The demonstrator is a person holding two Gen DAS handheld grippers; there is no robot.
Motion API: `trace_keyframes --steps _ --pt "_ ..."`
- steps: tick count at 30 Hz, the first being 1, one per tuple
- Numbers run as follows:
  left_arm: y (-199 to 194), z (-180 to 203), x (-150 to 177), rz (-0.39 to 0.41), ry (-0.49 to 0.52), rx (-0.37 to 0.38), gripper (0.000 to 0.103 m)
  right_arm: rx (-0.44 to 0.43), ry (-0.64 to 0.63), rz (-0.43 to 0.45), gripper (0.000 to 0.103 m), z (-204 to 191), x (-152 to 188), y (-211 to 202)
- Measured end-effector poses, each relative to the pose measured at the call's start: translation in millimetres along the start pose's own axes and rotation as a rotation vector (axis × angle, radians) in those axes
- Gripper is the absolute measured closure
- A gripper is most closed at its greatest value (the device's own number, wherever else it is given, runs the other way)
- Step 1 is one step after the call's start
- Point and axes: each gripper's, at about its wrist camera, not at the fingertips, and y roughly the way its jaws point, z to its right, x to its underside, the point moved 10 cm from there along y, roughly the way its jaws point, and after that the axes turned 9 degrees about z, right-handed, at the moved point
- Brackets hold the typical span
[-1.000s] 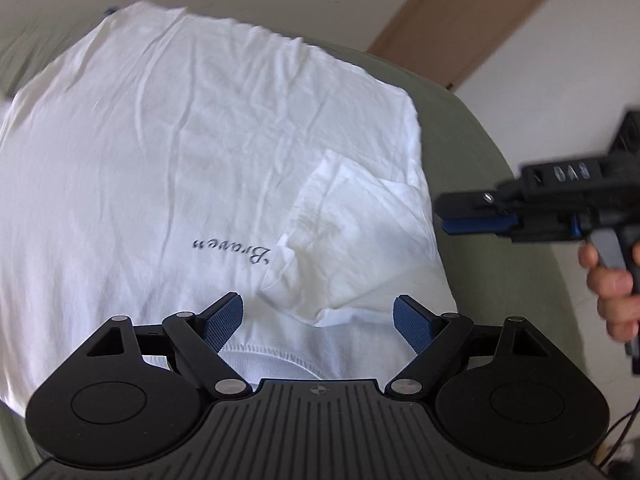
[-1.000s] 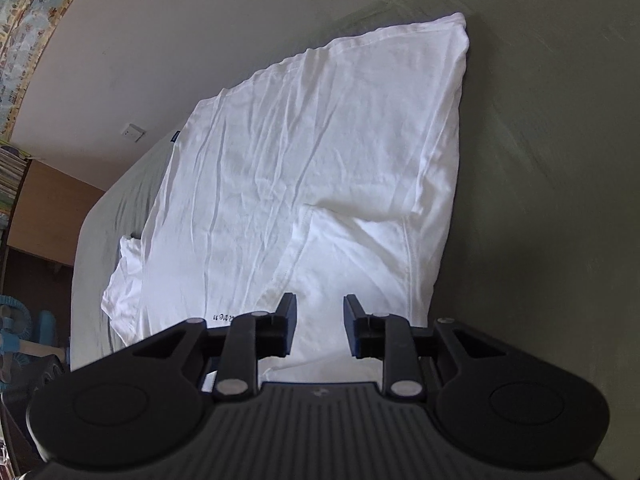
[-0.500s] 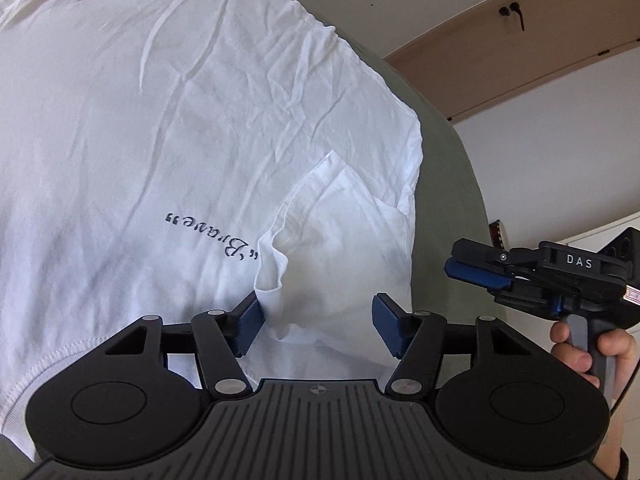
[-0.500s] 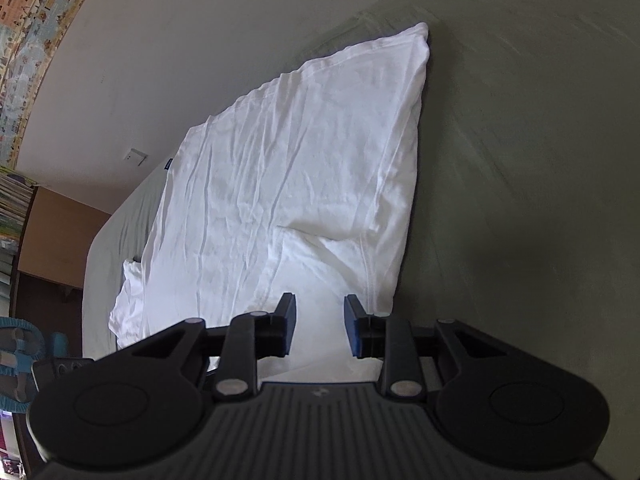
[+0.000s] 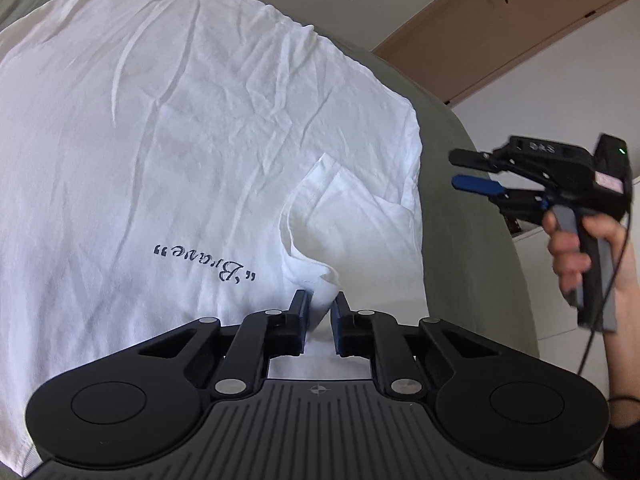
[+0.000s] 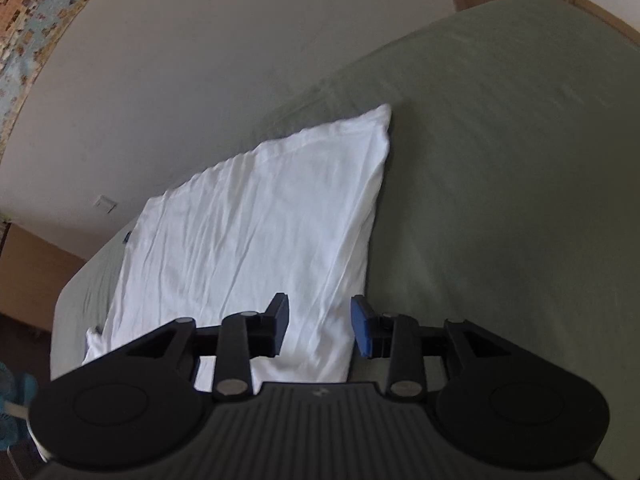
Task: Fold clothes
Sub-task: 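Grasp the shirt hem with the left tool while the right tool grasps the shoulder edge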
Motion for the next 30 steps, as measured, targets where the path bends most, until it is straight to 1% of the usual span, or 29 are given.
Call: trace_keyframes --steps 2,4,6,8,10,11,12,14,15,17,21,25,30 --pt "-2 5 -4 0.008 0.020 0.018 0.092 0.035 0.026 -0.014 0.066 8 -18 20" --pt "-2 7 -7 0.010 0.032 0.023 0.093 0.070 0.067 -0.006 0.066 17 -32 34" --pt "-2 11 -10 0.007 0.049 0.029 0.093 0.075 0.102 -0.013 0.066 19 -44 49" --pt "0 10 -10 -0.008 0.046 0.021 0.093 0.095 0.130 -0.021 0.066 22 -54 64" --pt "5 3 -9 -0.021 0.032 -0.010 0.092 0.120 0.127 -0.031 0.066 21 -56 74" --pt "7 0 -8 -0.028 0.026 -0.022 0.088 0.134 0.129 -0.034 0.066 21 -57 77" --pt "6 -2 -8 -0.034 0.021 -0.022 0.078 0.133 0.130 -0.042 0.066 19 -57 79" --pt "7 -6 -8 -0.044 0.008 -0.015 0.068 0.128 0.119 -0.059 0.066 16 -53 79" --pt "7 -8 -8 -0.049 0.002 -0.010 0.064 0.128 0.111 -0.067 0.066 14 -51 80" --pt "9 -8 -10 -0.056 -0.012 0.003 0.060 0.133 0.100 -0.075 0.066 16 -49 79" --pt "18 -6 -18 -0.052 0.005 -0.007 0.059 0.151 0.122 -0.093 0.066 24 -47 84" --pt "24 -7 -24 -0.058 -0.014 -0.009 0.059 0.143 0.139 -0.096 0.066 27 -48 88" --pt "21 -10 -25 -0.051 -0.008 -0.011 0.059 0.127 0.156 -0.092 0.066 30 -49 91"
